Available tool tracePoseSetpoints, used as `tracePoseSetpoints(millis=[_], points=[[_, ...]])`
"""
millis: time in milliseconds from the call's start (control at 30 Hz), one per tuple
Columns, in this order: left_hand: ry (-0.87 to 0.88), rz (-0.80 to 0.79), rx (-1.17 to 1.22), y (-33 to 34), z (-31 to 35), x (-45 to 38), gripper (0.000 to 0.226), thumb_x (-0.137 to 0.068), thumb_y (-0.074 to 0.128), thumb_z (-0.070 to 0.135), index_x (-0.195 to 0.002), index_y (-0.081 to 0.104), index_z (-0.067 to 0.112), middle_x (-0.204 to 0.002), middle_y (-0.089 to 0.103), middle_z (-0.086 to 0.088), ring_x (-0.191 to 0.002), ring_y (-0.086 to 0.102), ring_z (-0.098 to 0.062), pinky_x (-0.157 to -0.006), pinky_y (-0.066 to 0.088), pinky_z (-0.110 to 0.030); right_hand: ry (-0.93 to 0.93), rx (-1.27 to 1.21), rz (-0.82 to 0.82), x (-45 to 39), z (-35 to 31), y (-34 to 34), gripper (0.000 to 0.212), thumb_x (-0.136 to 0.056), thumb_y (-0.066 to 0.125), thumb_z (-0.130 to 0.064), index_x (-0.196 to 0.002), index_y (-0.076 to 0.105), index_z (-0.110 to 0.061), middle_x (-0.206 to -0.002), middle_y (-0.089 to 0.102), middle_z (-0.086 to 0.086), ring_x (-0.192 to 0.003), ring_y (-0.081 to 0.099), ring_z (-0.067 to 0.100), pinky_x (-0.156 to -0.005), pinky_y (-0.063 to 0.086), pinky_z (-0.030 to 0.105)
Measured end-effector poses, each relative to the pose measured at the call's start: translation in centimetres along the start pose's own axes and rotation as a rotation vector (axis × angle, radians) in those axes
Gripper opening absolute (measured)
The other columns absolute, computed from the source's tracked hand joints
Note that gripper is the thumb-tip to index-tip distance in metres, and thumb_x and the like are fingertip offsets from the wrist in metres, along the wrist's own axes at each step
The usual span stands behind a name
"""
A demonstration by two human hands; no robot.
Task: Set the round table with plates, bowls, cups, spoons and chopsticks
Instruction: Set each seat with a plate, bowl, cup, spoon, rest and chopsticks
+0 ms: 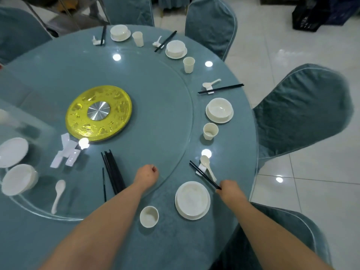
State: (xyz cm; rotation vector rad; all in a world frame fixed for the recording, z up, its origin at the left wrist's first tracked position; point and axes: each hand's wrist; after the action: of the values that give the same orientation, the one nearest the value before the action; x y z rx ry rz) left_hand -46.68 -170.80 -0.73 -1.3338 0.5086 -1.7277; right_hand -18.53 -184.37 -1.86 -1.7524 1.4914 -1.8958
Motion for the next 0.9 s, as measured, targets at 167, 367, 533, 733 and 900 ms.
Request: tracePoseSetpoints(millis=[167, 367, 533, 733, 900], points=[[0.009, -0.006, -0.006, 0.1, 0.1, -0.7, 0.024, -0.093, 0.051, 0.023, -0.096, 0.07, 0.008, -0.101, 0.071, -0.012, -0.098, 0.065, -0.029, -0.083, 0.047, -0.03, 0.004, 0.031, 0.004, -0.8, 0.4, 0.6, 0.024, -0.095, 0.056, -0.032, -0.101, 0.063, -0.009, -0.099, 0.06, 0.008, -0.084, 0.057, 0.023, -0.075, 0.049, 0.032], [0.016, -0.01, -0.013, 0.2, 0.4, -0.8, 0.022, -0.093, 0.051, 0.022, -0.095, 0.069, 0.009, -0.1, 0.071, -0.011, -0.098, 0.064, -0.029, -0.084, 0.047, -0.031, -0.023, 0.046, 0.02, -1.4, 0.4, 1.1, 0.023, -0.097, 0.054, -0.027, -0.111, 0.062, -0.01, -0.112, 0.057, 0.009, -0.097, 0.06, 0.026, -0.081, 0.048, 0.034], [0.013, -0.029, 0.016, 0.1, 0.1, -1.0, 0.02, -0.093, 0.053, 0.021, -0.095, 0.07, 0.011, -0.1, 0.071, -0.009, -0.096, 0.064, -0.027, -0.082, 0.046, -0.027, -0.014, -0.019, 0.072, -1.3, 0.3, 1.4, 0.031, -0.096, 0.054, -0.038, -0.116, 0.058, -0.014, -0.113, 0.054, 0.006, -0.098, 0.058, 0.024, -0.084, 0.048, 0.034], [0.014, -0.019, 0.038, -0.1, -0.1, -1.3, 0.02, -0.092, 0.053, 0.02, -0.097, 0.07, 0.01, -0.101, 0.072, -0.008, -0.098, 0.064, -0.026, -0.084, 0.046, -0.028, -0.053, -0.101, 0.243, -2.6, -2.3, 0.8, 0.033, -0.1, 0.044, -0.037, -0.108, 0.057, -0.008, -0.11, 0.056, 0.009, -0.094, 0.057, 0.027, -0.081, 0.048, 0.037], [0.009, -0.009, 0.084, 0.0, -0.9, -1.5, 0.019, -0.093, 0.055, 0.021, -0.099, 0.07, 0.011, -0.1, 0.071, -0.007, -0.098, 0.064, -0.023, -0.084, 0.044, -0.025, -0.085, -0.014, 0.291, -4.2, -3.6, 0.2, 0.033, -0.1, 0.044, -0.038, -0.111, 0.057, -0.01, -0.115, 0.054, 0.009, -0.104, 0.054, 0.028, -0.084, 0.045, 0.037]])
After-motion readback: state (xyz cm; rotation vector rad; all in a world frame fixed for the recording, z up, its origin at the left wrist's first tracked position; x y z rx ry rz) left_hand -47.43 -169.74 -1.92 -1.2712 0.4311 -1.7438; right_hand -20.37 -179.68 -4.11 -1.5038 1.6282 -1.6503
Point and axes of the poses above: each hand's wrist, its own x-axis away from the middle knuckle, its own y-axis out of the palm, z = x × y
